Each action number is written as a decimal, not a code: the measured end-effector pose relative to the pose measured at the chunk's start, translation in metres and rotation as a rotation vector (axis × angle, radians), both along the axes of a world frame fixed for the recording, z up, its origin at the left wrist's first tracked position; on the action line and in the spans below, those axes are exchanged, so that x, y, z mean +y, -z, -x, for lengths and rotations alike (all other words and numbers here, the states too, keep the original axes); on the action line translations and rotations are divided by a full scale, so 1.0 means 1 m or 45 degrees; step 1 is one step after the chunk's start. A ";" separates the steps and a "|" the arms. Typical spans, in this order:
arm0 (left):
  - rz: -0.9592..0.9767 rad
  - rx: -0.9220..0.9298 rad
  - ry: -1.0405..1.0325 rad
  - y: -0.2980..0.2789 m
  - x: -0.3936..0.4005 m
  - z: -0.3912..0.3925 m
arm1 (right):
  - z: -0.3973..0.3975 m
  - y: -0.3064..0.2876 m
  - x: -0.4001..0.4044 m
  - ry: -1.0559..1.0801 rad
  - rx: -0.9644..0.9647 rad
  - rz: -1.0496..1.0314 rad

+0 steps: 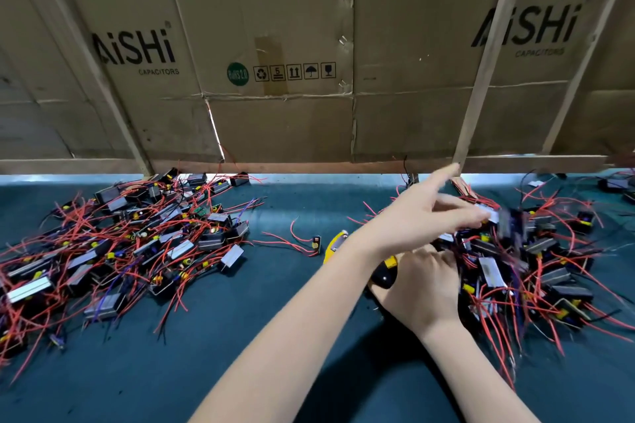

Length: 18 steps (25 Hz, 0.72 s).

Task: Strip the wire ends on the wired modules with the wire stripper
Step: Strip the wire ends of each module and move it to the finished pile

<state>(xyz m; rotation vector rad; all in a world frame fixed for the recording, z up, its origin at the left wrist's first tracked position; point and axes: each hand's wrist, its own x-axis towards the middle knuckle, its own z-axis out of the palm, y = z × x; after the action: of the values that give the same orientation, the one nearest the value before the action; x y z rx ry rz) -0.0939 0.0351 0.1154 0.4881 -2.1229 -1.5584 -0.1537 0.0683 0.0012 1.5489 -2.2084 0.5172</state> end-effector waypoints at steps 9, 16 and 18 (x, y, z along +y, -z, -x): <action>0.460 -0.090 -1.354 0.049 -0.105 -0.161 | -0.002 -0.013 0.001 -0.171 -0.376 0.325; 0.815 -1.043 -1.490 0.103 -0.125 -0.196 | -0.017 -0.014 0.002 -0.650 -1.262 0.574; 0.867 -0.955 -1.552 0.099 -0.121 -0.194 | -0.016 -0.010 0.001 -0.649 -1.463 0.499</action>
<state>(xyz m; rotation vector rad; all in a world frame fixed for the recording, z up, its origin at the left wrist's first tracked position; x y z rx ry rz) 0.0997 -0.0860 0.0162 1.8034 -1.8773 0.0646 -0.1377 0.0693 0.0108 1.7841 -2.0544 2.2997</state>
